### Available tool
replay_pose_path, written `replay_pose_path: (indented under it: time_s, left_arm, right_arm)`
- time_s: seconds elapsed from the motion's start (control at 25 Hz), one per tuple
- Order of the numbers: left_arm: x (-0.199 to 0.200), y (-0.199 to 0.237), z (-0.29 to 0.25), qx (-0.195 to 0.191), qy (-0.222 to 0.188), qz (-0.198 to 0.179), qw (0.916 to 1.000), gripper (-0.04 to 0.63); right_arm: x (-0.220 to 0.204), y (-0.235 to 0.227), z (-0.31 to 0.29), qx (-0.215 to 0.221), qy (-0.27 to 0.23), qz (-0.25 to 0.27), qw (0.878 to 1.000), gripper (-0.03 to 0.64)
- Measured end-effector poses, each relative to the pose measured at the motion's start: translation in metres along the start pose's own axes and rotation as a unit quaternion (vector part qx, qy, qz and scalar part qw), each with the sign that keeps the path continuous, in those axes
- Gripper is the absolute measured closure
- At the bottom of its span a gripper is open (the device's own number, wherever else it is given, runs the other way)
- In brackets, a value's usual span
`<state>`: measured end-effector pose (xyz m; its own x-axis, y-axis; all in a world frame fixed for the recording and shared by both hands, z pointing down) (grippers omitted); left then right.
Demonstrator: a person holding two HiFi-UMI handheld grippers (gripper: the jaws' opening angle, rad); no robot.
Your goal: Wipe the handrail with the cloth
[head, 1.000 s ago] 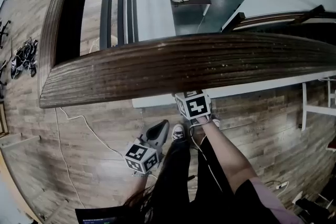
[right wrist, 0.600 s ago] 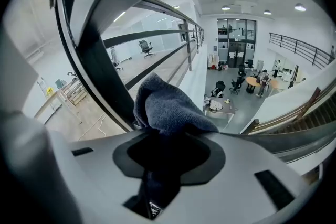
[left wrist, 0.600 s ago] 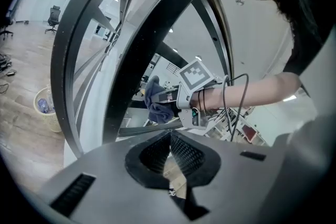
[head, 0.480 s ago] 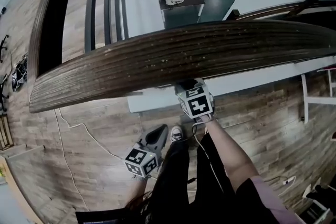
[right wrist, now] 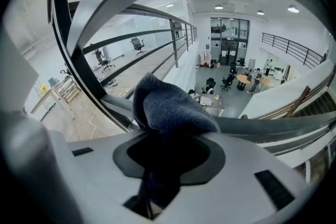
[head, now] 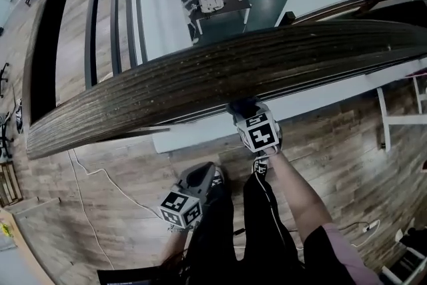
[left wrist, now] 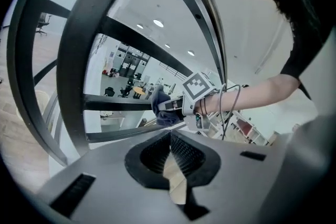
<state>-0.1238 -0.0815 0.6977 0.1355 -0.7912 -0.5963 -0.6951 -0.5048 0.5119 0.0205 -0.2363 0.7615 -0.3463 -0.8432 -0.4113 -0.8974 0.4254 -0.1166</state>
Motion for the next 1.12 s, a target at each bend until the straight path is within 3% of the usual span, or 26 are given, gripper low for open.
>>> replay_pose_path:
  time_s: [0.12,0.24,0.36,0.52,0.76,1.0,1.12]
  left_arm:
    - [0.011,-0.023,-0.022,-0.008,0.005,-0.009,0.9999,0.595]
    - [0.021,-0.046,-0.047,-0.019,0.007,-0.017,0.9997,0.595]
    - [0.029,-0.063,-0.073,-0.024,0.015,-0.026,0.9992,0.595]
    - [0.04,-0.084,-0.104,-0.033,0.025,-0.031,0.9987,0.595]
    - [0.056,-0.117,-0.142,-0.051,0.04,-0.051,0.9966,0.595]
    - [0.075,-0.136,-0.161,-0.053,0.04,-0.063,0.9958,0.595]
    - [0.075,-0.137,-0.161,-0.046,0.041,-0.062,0.9962,0.595]
  right_arm:
    - [-0.042,-0.048,0.003,-0.037,0.054,-0.045,0.997,0.508]
    - [-0.083,-0.097,0.013,-0.036,0.05,-0.095,0.994,0.508]
    - [-0.1,-0.134,0.029,-0.048,0.041,-0.066,0.996,0.508]
    - [-0.098,-0.17,0.05,-0.055,0.014,-0.061,0.997,0.508]
    - [-0.05,-0.191,0.079,-0.029,-0.068,-0.072,0.995,0.508]
    - [-0.054,-0.263,0.074,-0.074,-0.042,-0.115,0.99,0.508]
    - [-0.066,-0.298,0.081,-0.073,-0.05,-0.126,0.988,0.508]
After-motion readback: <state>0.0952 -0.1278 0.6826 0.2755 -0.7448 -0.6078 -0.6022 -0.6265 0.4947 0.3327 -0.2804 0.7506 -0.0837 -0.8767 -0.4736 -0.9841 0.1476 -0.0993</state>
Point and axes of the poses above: the fingertips, and each gripper's own axes: z backward along the fingers, y to its left, x out of its top, the point moved 4 cm from there along z, backward along the fingers, and after that the axes turned 12 degrees about y, right-handed, at the moved point
